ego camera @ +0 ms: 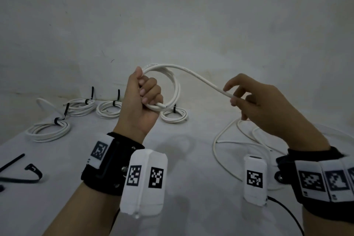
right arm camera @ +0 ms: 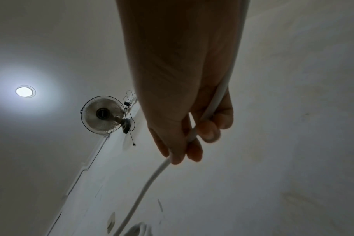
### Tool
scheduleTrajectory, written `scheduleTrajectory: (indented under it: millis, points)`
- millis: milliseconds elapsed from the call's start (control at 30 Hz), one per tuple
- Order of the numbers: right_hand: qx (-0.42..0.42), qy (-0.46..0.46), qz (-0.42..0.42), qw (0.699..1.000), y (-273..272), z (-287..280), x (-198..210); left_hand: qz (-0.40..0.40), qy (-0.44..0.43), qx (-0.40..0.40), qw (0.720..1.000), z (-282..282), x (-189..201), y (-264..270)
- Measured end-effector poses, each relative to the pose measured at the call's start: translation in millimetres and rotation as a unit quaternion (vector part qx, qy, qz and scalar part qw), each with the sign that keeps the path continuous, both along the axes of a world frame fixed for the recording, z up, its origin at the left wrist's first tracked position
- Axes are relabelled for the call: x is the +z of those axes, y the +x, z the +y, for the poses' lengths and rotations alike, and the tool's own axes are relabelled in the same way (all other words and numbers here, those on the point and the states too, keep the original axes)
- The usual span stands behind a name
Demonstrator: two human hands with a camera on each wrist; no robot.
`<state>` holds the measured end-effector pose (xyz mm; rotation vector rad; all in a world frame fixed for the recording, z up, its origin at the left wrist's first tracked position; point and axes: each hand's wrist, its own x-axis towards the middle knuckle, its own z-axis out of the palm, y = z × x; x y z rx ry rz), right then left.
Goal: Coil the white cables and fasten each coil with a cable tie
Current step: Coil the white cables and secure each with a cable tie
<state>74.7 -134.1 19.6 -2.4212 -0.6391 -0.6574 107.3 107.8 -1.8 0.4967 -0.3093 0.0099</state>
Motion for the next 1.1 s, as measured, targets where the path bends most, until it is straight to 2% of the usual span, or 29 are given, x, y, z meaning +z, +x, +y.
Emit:
scheduleTrajectory:
  millis: [100,200,333,433,600,833,1100]
  points:
    - [-0.019,-0.05,-0.03,0.998,-2.7,-2.5,2.1,0.015,-0.025,0.025,0.999,4.8,0.5,2.0]
    - [-0.06,-0.149,-0.044,0.986,0.5,4.4,-0.5,0.01,-0.019,0.051,0.998,7.2,0.4,3.3]
    - [-0.102,-0.285,0.0,0.953,-1.1,29.9,-9.4,-0.011,0.034,0.069,0.997,-0.9,0.0,2.2]
    - [-0.09,-0.317,0.01,0.944,-10.1,47.2,-12.7,-0.028,0.101,0.08,0.991,-9.2,-2.1,1.1]
    - [0.005,-0.281,0.012,0.96,-23.4,54.9,-2.9,-0.051,0.19,0.068,0.978,-22.5,-5.7,-4.3]
    - [0.118,-0.131,-0.041,0.984,-32.9,54.2,8.2,-0.079,0.298,0.014,0.951,-43.5,-16.4,-14.4]
    - [0.109,-0.033,-0.041,0.993,-23.5,43.0,1.8,-0.105,0.411,-0.029,0.905,-56.5,-29.4,-17.9]
